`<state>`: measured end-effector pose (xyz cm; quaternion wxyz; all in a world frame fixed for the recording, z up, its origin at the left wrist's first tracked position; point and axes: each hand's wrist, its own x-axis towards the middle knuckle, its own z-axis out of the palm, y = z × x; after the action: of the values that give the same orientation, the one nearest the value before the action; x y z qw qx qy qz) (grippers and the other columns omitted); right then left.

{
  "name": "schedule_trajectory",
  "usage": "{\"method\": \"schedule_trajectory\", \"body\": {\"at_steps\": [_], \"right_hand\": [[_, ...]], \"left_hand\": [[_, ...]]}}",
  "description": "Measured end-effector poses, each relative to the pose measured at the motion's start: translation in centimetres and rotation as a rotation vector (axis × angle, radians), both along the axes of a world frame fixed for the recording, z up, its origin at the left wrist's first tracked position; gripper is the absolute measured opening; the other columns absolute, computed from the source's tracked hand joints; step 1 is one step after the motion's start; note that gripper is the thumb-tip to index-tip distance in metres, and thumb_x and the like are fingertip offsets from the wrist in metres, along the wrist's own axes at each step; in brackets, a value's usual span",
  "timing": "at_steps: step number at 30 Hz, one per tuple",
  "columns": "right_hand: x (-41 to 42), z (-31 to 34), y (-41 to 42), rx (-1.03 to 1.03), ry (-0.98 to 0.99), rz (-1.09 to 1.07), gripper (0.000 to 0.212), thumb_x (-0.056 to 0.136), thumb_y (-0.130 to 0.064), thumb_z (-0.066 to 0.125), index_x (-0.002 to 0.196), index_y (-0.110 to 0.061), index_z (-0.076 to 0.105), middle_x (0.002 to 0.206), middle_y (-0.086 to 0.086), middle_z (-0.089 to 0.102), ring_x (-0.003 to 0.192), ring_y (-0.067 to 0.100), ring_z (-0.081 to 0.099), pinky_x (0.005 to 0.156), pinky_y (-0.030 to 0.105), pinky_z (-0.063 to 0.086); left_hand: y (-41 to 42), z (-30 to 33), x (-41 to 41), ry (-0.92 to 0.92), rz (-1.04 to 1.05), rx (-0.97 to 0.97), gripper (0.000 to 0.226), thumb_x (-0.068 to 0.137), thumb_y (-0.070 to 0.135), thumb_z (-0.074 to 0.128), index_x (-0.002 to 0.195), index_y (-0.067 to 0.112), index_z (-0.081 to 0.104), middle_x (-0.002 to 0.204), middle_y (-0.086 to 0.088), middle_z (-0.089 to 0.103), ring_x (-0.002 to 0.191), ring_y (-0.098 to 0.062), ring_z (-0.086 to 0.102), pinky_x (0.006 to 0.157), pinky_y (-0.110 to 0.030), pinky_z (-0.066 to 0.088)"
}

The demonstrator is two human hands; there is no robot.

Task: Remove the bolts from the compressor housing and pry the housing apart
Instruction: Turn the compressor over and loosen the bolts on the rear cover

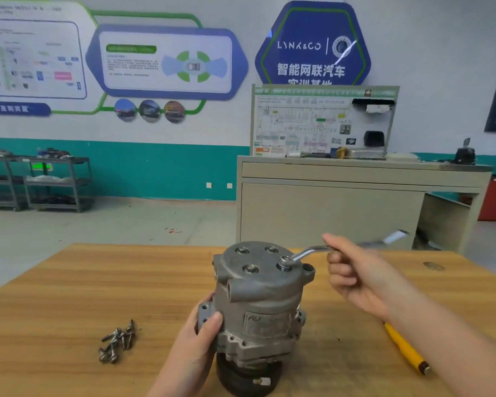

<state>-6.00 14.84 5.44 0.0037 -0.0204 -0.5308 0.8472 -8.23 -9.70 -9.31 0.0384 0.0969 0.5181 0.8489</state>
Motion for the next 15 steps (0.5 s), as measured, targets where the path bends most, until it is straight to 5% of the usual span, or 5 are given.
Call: {"method": "schedule_trajectory", "body": {"at_steps": [5,9,12,15], "right_hand": [[-5.0,3.8,-1.6,0.249,-0.257,0.156,0.017,0.075,-0.016,0.073,0.077,-0.009,0.057,0.045,-0.003,0.043,0.029,0.0,0.033,0.026,0.01,0.023],[-7.0,6.1,-4.5,0.756,-0.251,0.182,0.023,0.083,-0.016,0.074,0.069,-0.009,0.058,0.043,-0.003,0.044,0.03,0.002,0.033,0.029,0.012,0.023],[-6.9,6.5,-6.4,1.055,-0.083,0.117,0.02,0.084,-0.011,0.069,0.068,-0.004,0.06,0.04,-0.002,0.046,0.029,0.005,0.034,0.033,0.014,0.024],[-5.6,6.4,-7.7,1.268,0.202,0.063,0.015,0.085,-0.018,0.068,0.089,-0.004,0.073,0.058,0.002,0.059,0.044,0.011,0.048,0.044,0.019,0.037]], "left_hand": [[-0.2,0.6,0.8,0.036,0.091,-0.131,0.111,0.037,0.064,0.093,0.133,0.025,0.054,0.125,-0.008,0.069,0.115,-0.029,0.065,0.101,-0.052,0.047],[-0.4,3.7,2.3,0.168,0.342,-0.192,0.078,0.054,0.068,0.074,0.123,0.04,0.052,0.138,0.015,0.056,0.133,-0.01,0.049,0.105,-0.032,0.041],[0.2,8.5,4.0,0.381,0.448,-0.52,0.07,0.062,0.076,0.055,0.127,0.052,0.045,0.137,0.046,0.04,0.125,0.026,0.033,0.092,-0.009,0.032],[2.7,12.2,4.6,0.506,0.369,-1.117,0.096,0.051,0.091,0.04,0.137,0.052,0.026,0.138,0.042,0.018,0.131,0.02,0.016,0.105,-0.013,0.018]]}}
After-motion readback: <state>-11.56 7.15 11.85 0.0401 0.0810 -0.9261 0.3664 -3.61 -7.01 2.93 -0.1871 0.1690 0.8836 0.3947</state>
